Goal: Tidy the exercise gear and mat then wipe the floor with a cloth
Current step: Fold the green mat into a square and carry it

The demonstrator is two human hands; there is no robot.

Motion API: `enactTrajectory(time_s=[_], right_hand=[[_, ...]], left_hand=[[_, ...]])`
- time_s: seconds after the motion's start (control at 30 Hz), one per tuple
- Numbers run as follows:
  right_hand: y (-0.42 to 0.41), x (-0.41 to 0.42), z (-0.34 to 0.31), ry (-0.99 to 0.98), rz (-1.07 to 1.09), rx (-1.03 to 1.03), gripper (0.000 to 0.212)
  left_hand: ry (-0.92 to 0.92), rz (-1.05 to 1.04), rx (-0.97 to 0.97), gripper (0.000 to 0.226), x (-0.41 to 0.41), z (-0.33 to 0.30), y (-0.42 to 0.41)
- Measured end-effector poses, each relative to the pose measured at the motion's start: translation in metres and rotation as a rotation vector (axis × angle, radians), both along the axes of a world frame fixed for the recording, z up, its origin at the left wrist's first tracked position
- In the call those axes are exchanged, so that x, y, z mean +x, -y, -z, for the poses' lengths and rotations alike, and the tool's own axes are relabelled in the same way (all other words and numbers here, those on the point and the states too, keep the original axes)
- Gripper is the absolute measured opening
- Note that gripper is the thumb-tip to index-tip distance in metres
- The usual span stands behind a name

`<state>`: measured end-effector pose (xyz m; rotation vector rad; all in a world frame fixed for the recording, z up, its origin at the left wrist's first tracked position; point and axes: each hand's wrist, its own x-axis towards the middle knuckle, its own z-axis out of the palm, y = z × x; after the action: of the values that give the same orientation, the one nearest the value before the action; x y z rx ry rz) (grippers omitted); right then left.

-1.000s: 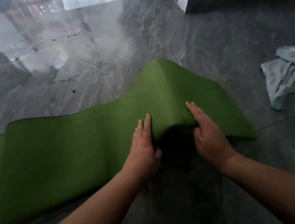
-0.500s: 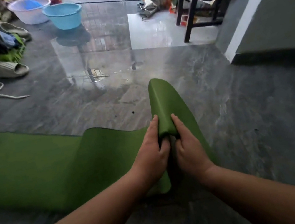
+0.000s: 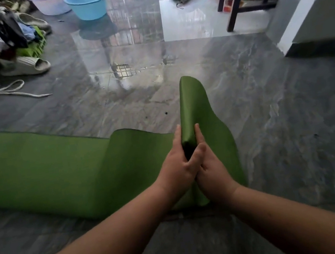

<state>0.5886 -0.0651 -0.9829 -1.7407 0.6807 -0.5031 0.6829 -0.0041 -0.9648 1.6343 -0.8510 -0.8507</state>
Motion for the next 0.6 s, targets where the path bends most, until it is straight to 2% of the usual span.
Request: enactTrajectory(time_s=[0.07, 0.17, 0.23, 0.3, 0.37, 0.47, 0.6], right_hand=[[0.001, -0.002, 0.004, -0.028, -0.061, -0.016, 0.078], [0.006, -0.007, 0.008, -0.114, -0.161, -0.155, 0.085], [0.011, -0.011, 0.014, -0.249, -0.185, -0.407, 0.087], [0.01, -0.014, 0.021, -0.465, -0.146, -0.698, 0.095], [0.004, -0.013, 0.024, -0.58, -0.1, -0.773, 0.105], [-0.007, 0.0, 0.027, -0.579, -0.096, -0.84, 0.112], [-0.017, 0.022, 0.024, -0.519, -0.162, -0.96, 0.109]], left_hand=[[0.065, -0.088, 0.002, 0.079, 0.0, 0.0, -0.002], [0.133, -0.203, 0.009, 0.055, 0.006, -0.003, -0.006], [0.112, -0.231, -0.021, 0.046, 0.016, -0.001, -0.011], [0.118, -0.263, -0.068, 0.041, 0.028, -0.001, -0.018], [0.141, -0.318, -0.112, 0.031, 0.04, -0.002, -0.027], [0.087, -0.402, -0.161, 0.019, 0.056, 0.0, -0.04], [0.017, -0.592, -0.133, 0.019, 0.079, 0.012, -0.063]])
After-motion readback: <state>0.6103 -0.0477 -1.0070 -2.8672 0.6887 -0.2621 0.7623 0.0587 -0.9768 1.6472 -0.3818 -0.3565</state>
